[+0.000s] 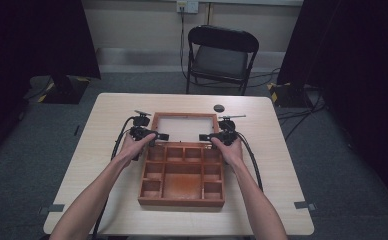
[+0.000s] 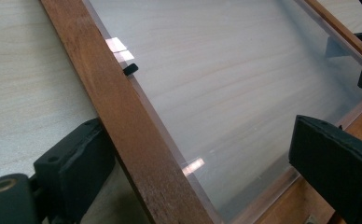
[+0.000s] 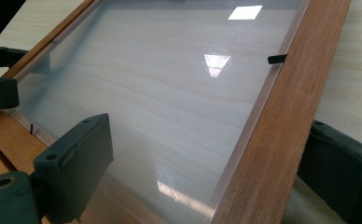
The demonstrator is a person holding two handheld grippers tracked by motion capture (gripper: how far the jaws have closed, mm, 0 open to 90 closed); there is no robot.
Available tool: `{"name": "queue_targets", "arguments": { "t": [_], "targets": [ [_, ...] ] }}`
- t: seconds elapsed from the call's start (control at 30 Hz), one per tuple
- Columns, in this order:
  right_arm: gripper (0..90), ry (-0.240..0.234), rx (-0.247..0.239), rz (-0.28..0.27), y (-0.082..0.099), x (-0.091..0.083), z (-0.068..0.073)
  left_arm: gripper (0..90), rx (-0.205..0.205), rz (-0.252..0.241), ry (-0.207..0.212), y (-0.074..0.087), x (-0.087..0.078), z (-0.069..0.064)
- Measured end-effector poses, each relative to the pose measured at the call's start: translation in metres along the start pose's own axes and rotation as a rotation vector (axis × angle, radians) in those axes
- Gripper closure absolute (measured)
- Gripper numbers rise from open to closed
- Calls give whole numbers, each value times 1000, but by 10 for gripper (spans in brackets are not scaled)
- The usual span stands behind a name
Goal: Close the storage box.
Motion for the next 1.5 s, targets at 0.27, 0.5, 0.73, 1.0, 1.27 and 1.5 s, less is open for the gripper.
{"name": "queue_targets", "arguments": {
  "t": [0.27, 0.5, 0.73, 1.0, 1.27, 1.5],
  "targets": [
    [72, 7, -9, -35, 2, 0, 0, 57, 7, -5, 5, 0, 1, 1],
    [80, 24, -35, -57, 1, -3, 1, 47, -4, -8, 21, -1, 3, -2],
    [97, 42, -64, -90, 1, -6, 2, 64, 20, -10, 23, -2, 1, -4],
    [138, 74, -100, -117, -2, -13, 5, 71, 42, -24, 10, -3, -1, -9],
    [175, 115, -130, -144, -3, -20, 9, 106, 97, -55, -27, -3, -9, -12],
    [209, 126, -134, -168, -5, -26, 12, 171, 114, -80, -48, -4, -17, -13]
  ]
}}
Point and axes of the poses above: each handheld gripper's, and its own axes: x roughly forward along the jaws, y roughly out of its underside, z roughly to its left, the point moved 5 cm from there along x, roughly forward along the jaws, and after that the axes turned 12 degrees about z, right-handed, at the moved point
